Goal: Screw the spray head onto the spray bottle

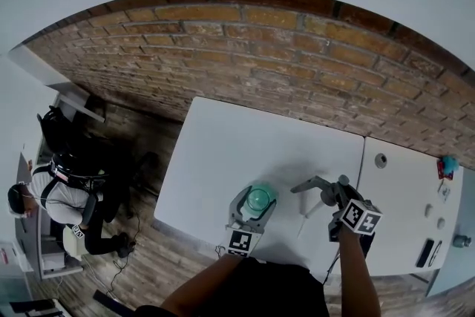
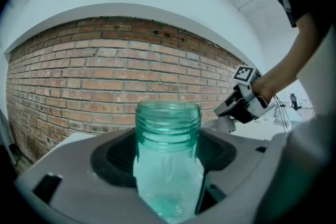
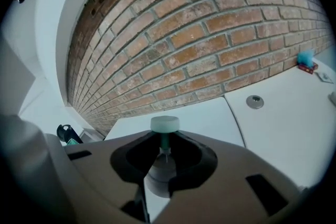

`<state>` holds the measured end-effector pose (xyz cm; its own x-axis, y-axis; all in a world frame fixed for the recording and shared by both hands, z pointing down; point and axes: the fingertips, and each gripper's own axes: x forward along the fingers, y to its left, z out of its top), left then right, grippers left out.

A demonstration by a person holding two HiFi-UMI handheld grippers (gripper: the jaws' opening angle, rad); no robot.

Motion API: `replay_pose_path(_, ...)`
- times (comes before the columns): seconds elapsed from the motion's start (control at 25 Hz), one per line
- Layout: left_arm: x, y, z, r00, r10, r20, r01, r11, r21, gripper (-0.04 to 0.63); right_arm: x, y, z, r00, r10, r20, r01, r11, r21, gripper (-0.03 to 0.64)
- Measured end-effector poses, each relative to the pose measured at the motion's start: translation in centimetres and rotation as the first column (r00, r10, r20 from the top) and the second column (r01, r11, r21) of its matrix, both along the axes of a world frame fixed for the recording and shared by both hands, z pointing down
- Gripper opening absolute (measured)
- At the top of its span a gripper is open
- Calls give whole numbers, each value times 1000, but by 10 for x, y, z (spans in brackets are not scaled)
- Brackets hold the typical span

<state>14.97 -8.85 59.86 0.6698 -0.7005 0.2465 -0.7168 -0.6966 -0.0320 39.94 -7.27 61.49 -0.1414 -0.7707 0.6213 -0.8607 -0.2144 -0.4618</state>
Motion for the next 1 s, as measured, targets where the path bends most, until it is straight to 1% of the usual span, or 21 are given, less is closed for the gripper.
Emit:
replay_pose_path(0.12, 0, 0, -2, 1000, 0, -2, 0, 1000, -6, 322, -3, 2, -20, 1000, -3, -19, 5, 998, 63, 69)
replay_pose_path(0.32, 1, 1, -2, 1000, 15, -5, -15, 1000, 4, 322, -7, 2, -57, 992, -41, -120, 61, 985, 161, 69)
replay_pose_path(0.48, 2, 1, -1, 1000, 23, 0, -23, 1000, 7, 322, -7, 3, -81, 985, -38, -168, 75, 971, 225, 69)
replay_pose_path(0.8, 2, 1, -1, 1000, 30, -5, -30, 1000, 4, 322, -16, 4, -123, 971, -40, -236, 111, 948, 297, 69)
replay_pose_path(1.0, 2, 3, -1, 999, 34, -7, -34, 999, 3, 322, -29, 3, -154, 960, -57, -276, 155, 925, 348, 69)
